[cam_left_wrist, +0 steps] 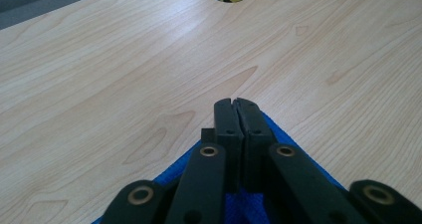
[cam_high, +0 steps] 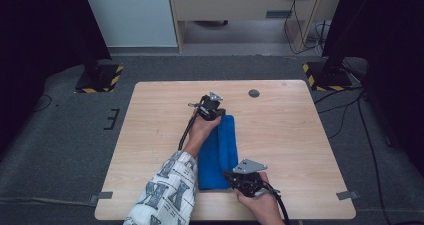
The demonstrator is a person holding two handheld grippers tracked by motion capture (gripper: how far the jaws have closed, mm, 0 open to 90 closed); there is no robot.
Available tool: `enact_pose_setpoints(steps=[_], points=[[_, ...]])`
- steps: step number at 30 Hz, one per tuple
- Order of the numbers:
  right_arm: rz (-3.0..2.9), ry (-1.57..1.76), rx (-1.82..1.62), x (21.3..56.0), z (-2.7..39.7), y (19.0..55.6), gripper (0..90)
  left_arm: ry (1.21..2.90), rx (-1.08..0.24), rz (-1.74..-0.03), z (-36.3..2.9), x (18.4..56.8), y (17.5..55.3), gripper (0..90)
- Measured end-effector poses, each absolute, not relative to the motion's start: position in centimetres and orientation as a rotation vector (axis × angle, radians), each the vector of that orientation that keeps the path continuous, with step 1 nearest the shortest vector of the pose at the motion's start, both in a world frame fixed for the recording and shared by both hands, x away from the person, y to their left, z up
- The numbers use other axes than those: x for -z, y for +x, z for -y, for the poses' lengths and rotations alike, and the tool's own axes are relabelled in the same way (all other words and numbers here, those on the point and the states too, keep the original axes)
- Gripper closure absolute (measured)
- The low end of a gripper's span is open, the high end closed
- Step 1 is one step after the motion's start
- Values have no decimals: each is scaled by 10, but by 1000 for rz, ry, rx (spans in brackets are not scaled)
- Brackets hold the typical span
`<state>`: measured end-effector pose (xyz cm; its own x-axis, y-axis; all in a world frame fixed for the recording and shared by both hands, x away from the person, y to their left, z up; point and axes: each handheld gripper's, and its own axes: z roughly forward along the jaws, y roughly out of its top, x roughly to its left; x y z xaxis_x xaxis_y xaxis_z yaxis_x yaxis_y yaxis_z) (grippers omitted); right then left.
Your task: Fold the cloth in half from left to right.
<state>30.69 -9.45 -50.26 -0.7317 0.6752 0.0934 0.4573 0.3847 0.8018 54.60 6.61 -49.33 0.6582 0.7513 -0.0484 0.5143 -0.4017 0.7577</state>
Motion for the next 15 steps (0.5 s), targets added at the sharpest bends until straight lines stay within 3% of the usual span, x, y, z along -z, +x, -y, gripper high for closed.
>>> enact_pose_setpoints(steps=[15], points=[[-2398, 1026, -1253, 506, 101, 306, 859, 2091, -367, -967, -59, 496, 546, 873]])
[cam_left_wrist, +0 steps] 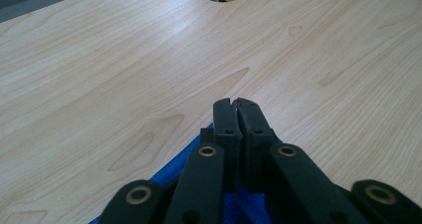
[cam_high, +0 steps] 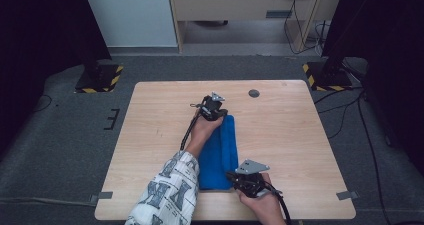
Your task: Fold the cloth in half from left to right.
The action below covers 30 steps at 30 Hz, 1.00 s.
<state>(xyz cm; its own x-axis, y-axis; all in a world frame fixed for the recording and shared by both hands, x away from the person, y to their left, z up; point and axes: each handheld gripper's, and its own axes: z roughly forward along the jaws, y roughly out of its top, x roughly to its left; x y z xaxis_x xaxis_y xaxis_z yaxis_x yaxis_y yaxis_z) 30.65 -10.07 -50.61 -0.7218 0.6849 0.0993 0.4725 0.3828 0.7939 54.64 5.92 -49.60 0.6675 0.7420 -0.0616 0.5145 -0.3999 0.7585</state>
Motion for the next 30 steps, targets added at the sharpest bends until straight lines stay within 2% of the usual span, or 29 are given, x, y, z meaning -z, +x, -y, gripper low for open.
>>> enact_pose_setpoints(steps=[7, 8, 15, 18, 22, 23, 24, 25, 26, 27, 30], points=[[-2394, 1047, -1240, 506, 103, 307, 828, 2080, -361, -972, -58, 497, 546, 795], [-2389, 1057, -1234, 507, 104, 308, 797, 2075, -361, -974, -58, 497, 547, 781], [-2369, 1094, -1206, 507, 111, 308, 728, 2055, -368, -960, -56, 494, 545, 678], [-2379, 1115, -1189, 507, 114, 308, 650, 2047, -372, -955, -55, 491, 543, 648], [-2377, 1130, -1166, 508, 120, 308, 512, 2047, -373, -945, -57, 486, 540, 554], [-2377, 1130, -1166, 508, 120, 308, 512, 2047, -373, -945, -57, 486, 540, 532], [-2369, 1130, -1163, 508, 122, 308, 445, 2055, -376, -933, -58, 483, 538, 513], [-2369, 1130, -1163, 508, 122, 308, 445, 2055, -376, -933, -58, 483, 538, 489], [-2365, 1130, -1168, 507, 123, 309, 411, 2059, -380, -930, -59, 482, 537, 489], [-2367, 1140, -1173, 506, 125, 310, 367, 2064, -380, -925, -60, 480, 536, 449], [-2362, 1140, -1166, 506, 126, 311, 335, 2072, -388, -922, -64, 477, 533, 408]])
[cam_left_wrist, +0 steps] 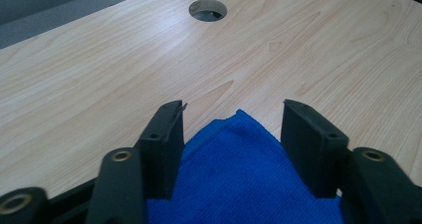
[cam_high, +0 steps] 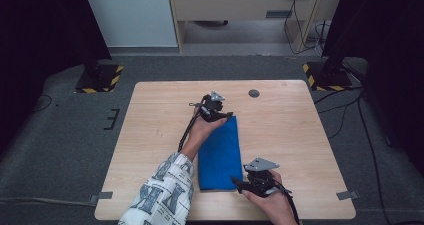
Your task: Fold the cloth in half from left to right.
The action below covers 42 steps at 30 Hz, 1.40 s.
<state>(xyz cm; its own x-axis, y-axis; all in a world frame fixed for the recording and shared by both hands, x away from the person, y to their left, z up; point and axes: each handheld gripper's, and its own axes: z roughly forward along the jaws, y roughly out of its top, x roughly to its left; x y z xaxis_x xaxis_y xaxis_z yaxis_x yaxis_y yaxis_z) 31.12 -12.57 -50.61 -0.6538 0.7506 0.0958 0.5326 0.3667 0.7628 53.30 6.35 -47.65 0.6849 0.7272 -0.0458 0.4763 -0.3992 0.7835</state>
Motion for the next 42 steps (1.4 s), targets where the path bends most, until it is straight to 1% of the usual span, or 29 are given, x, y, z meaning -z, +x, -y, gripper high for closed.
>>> enact_pose_setpoints(steps=[1, 2, 3, 4, 5, 6, 7, 8, 9, 10, 17, 18, 21, 24, 27, 28, 35, 37, 42], points=[[-2365, 1135, -1156, 506, 127, 313, 297, 2075, -392, -919, -65, 474, 531, 362], [-2364, 1141, -1154, 507, 127, 315, 273, 2074, -399, -919, -66, 473, 529, 339], [-2364, 1141, -1154, 507, 127, 315, 273, 2074, -399, -919, -66, 473, 529, 314], [-2371, 1144, -1153, 507, 128, 318, 229, 2074, -407, -917, -67, 472, 527, 290], [-2371, 1144, -1153, 507, 128, 318, 229, 2077, -407, -922, -68, 471, 524, 290], [-2382, 1148, -1148, 508, 129, 321, 184, 2083, -414, -919, -70, 470, 521, 263], [-2382, 1148, -1148, 508, 129, 321, 184, 2086, -426, -915, -71, 470, 518, 263], [-2394, 1134, -1149, 508, 129, 324, 155, 2111, -431, -910, -72, 471, 512, 243], [-2394, 1134, -1149, 508, 129, 324, 155, 2111, -431, -910, -72, 471, 512, 232], [-2395, 1128, -1139, 507, 130, 328, 136, 2123, -436, -906, -73, 471, 510, 223], [-2386, 1109, -1166, 504, 138, 337, 115, 2132, -437, -927, -78, 470, 497, 182], [-2375, 1120, -1183, 503, 141, 341, 113, 2137, -439, -917, -79, 469, 492, 159], [-2361, 1117, -1189, 501, 143, 344, 108, 2133, -438, -912, -82, 468, 487, 149], [-2350, 1116, -1209, 497, 144, 352, 85, 2113, -429, -914, -91, 465, 481, 141], [-2350, 1115, -1203, 497, 145, 357, 90, 2115, -426, -915, -94, 465, 480, 132], [-2321, 1132, -1203, 498, 147, 361, 105, 2107, -421, -923, -98, 465, 479, 129], [-2331, 1155, -1192, 502, 147, 376, 101, 2092, -414, -931, -108, 467, 475, 118], [-2337, 1150, -1182, 502, 146, 380, 110, 2088, -410, -946, -111, 468, 474, 86], [-2320, 1156, -1190, 497, 150, 395, 134, 2080, -408, -961, -119, 469, 473, 85]])
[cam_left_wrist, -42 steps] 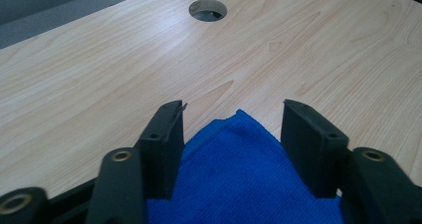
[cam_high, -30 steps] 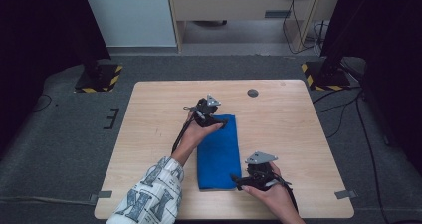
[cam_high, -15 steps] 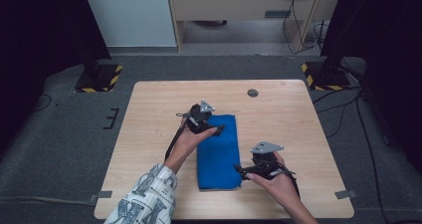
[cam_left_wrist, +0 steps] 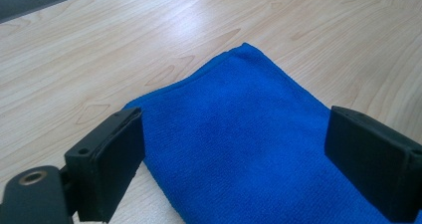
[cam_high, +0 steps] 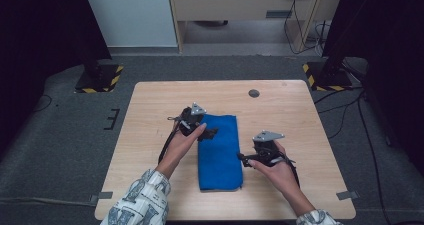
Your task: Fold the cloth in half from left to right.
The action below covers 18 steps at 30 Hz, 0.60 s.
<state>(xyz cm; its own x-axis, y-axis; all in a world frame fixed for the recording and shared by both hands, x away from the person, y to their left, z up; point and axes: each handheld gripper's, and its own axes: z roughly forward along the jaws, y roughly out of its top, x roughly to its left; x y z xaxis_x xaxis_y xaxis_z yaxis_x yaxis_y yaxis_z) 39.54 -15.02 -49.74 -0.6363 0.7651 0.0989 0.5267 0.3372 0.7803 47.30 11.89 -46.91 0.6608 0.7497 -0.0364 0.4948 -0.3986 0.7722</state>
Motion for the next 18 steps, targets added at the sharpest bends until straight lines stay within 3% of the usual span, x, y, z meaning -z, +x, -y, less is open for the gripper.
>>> enact_pose_setpoints(steps=[18], points=[[-2312, 1118, -1172, 474, 148, 431, 129, 2049, -426, -993, -139, 472, 477, 100]])
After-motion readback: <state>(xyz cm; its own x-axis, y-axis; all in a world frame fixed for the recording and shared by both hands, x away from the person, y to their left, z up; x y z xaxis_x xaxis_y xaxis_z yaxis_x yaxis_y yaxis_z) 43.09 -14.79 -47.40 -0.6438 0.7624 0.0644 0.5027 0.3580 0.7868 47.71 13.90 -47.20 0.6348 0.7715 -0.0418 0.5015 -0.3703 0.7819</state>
